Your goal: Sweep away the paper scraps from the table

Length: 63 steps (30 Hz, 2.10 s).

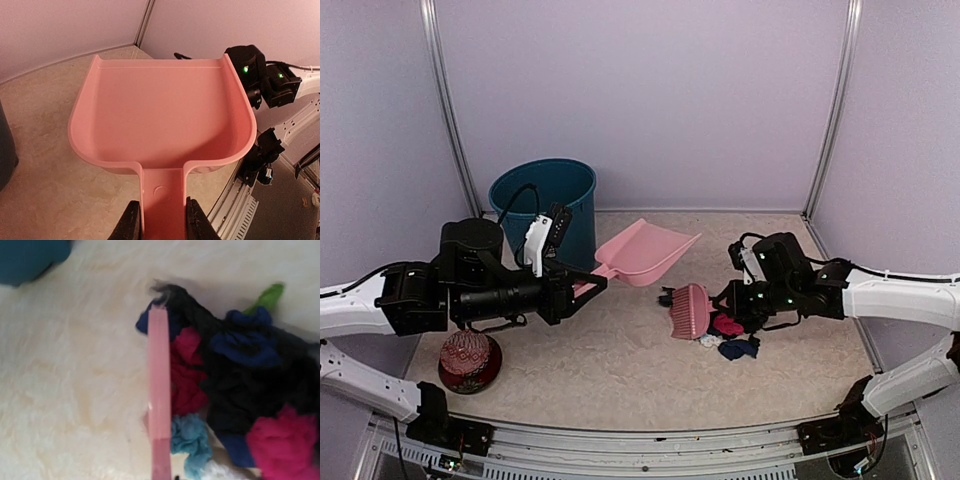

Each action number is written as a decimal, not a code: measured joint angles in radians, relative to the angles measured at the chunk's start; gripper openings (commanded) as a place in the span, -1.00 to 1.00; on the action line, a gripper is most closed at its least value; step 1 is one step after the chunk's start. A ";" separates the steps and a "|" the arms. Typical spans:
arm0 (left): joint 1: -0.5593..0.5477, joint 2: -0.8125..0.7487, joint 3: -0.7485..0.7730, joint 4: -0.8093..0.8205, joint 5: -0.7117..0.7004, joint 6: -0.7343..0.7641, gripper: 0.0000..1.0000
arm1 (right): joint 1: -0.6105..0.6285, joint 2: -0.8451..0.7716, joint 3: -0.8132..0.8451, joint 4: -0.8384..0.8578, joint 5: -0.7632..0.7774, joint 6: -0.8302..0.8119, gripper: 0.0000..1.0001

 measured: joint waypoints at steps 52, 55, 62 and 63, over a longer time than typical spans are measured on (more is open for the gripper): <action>-0.071 0.554 -0.043 -0.026 -0.082 0.087 -1.00 | 0.094 0.192 0.230 -0.491 0.630 -0.152 -1.00; -0.048 0.589 -0.018 -0.008 -0.066 0.108 -1.00 | 0.126 0.238 0.260 -0.461 0.633 -0.162 -1.00; -0.020 0.631 -0.003 0.022 -0.038 0.139 -1.00 | 0.198 0.327 0.311 -0.357 0.615 -0.267 -1.00; -0.018 0.637 -0.003 0.027 -0.035 0.143 -1.00 | 0.208 0.344 0.319 -0.339 0.611 -0.296 -1.00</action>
